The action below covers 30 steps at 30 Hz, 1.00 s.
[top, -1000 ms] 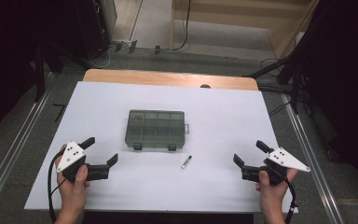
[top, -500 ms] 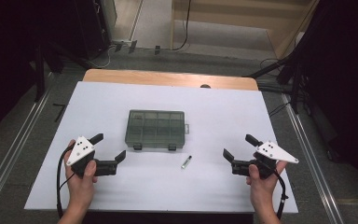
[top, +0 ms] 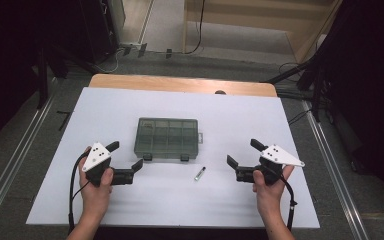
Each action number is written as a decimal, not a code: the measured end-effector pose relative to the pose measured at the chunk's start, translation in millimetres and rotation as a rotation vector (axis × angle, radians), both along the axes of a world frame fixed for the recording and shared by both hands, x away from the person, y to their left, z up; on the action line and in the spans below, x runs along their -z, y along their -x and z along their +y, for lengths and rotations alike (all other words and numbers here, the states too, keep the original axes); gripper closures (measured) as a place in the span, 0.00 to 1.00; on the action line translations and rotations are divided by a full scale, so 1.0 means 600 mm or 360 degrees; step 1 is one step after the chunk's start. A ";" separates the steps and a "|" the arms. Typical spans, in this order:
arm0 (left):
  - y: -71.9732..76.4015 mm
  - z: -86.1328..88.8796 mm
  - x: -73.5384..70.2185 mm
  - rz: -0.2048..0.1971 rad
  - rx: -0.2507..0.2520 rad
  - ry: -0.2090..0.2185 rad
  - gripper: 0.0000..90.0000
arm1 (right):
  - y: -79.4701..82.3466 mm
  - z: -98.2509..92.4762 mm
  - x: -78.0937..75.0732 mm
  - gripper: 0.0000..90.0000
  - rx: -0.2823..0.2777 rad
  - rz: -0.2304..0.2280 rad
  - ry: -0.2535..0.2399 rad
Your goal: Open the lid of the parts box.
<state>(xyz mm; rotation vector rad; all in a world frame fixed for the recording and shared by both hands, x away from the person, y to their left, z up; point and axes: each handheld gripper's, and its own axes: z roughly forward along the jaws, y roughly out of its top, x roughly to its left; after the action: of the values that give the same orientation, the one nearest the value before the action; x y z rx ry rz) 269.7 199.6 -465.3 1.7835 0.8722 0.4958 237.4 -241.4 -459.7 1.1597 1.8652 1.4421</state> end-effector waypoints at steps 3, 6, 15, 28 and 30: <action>-0.004 -0.005 0.002 0.0014 0.0004 0.0000 0.00 | -0.008 0.012 0.000 0.00 -0.0008 -0.0004 0.0002; -0.007 -0.008 0.004 0.0025 0.0011 0.0008 0.00 | -0.017 0.025 0.001 0.00 -0.0009 0.0001 0.0001; -0.019 -0.011 0.001 0.0080 -0.0029 0.0047 0.14 | -0.041 0.059 0.001 0.24 -0.0039 0.0033 -0.0017; -0.040 -0.006 -0.014 0.0099 -0.0178 0.0129 0.40 | -0.072 0.092 -0.017 0.86 -0.0223 0.0026 0.0018; -0.039 -0.001 -0.009 0.0113 -0.0171 0.0143 0.55 | -0.074 0.092 -0.015 0.91 -0.0240 0.0045 0.0018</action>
<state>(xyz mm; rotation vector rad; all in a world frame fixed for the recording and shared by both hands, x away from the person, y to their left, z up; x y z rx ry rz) 292.8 198.8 -460.1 1.6872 1.0282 0.4570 281.8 -186.0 -450.4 1.0588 2.0152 1.5000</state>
